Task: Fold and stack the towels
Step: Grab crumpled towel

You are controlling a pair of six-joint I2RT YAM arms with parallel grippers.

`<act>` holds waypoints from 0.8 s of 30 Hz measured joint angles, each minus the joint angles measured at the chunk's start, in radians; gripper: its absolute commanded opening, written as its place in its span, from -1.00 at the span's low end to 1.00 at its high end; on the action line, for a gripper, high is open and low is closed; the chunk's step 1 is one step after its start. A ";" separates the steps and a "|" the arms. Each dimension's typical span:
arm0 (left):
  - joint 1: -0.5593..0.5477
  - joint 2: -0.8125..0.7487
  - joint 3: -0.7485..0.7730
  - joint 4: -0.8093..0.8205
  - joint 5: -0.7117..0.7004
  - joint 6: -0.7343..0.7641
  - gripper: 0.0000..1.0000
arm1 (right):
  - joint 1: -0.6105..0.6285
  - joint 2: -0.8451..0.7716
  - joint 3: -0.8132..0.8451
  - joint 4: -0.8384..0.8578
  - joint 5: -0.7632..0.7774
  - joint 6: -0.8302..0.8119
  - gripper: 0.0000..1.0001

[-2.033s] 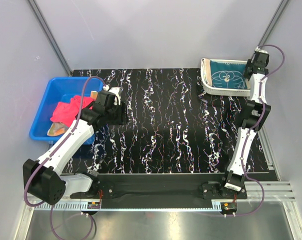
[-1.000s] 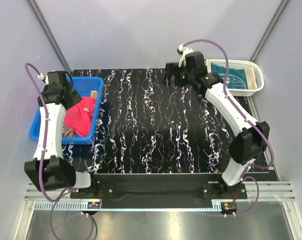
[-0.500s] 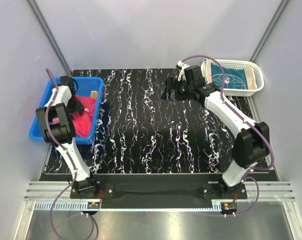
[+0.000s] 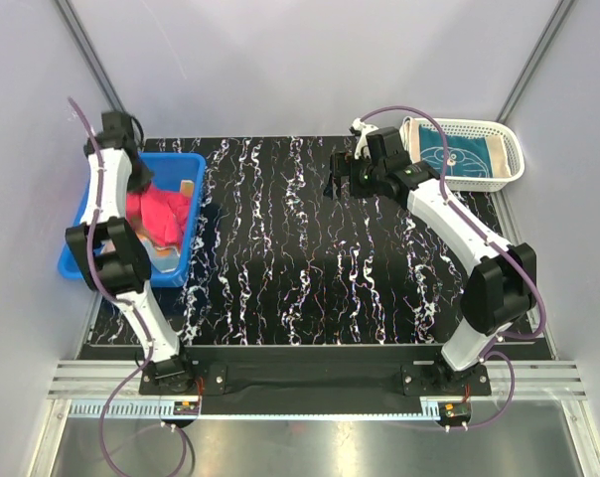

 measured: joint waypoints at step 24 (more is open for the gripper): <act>-0.918 -0.618 -0.692 0.571 0.508 -0.137 -0.61 | -0.002 -0.387 -0.236 -0.137 0.345 0.092 0.99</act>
